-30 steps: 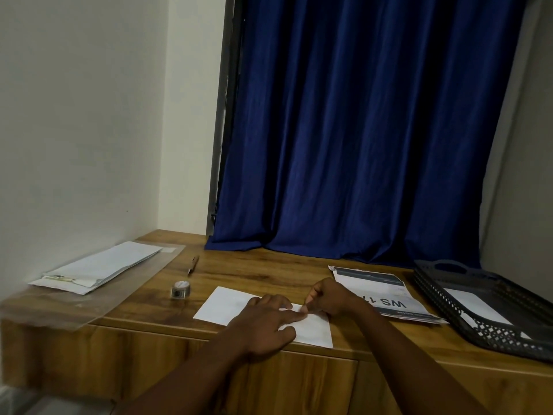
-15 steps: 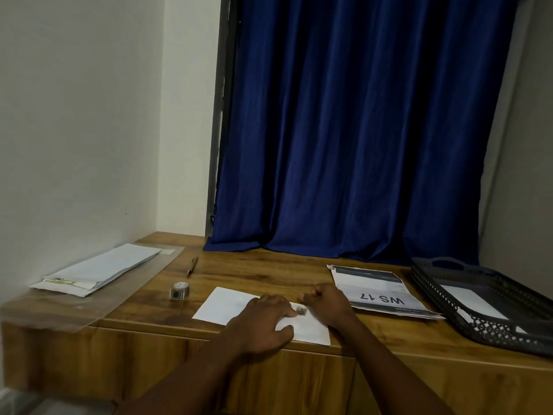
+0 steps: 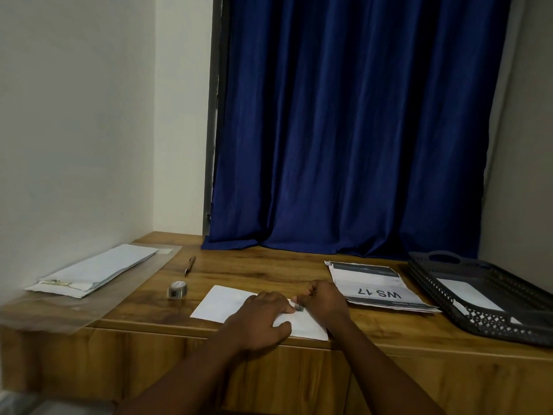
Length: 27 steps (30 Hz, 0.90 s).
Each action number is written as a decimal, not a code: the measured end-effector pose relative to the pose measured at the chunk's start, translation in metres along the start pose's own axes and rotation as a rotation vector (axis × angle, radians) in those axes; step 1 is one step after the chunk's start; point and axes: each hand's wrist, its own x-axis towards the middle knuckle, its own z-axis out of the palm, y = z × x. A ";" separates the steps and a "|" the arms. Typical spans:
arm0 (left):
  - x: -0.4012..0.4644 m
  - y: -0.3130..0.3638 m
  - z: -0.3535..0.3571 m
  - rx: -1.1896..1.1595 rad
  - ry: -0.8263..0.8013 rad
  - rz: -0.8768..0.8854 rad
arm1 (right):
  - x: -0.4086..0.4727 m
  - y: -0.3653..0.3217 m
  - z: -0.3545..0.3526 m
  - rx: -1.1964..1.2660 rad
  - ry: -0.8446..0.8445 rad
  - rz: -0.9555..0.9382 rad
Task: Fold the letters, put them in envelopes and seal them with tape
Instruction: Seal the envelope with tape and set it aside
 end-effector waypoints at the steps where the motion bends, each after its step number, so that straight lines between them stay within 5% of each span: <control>1: 0.000 0.000 0.000 -0.003 0.002 0.001 | 0.000 0.001 0.001 -0.018 0.014 -0.009; 22: 0.000 0.005 -0.001 0.038 0.001 -0.001 | -0.017 0.022 -0.028 0.193 -0.213 -0.179; 27: -0.002 0.002 -0.001 -0.003 0.010 -0.039 | -0.027 0.026 -0.031 0.350 -0.144 -0.212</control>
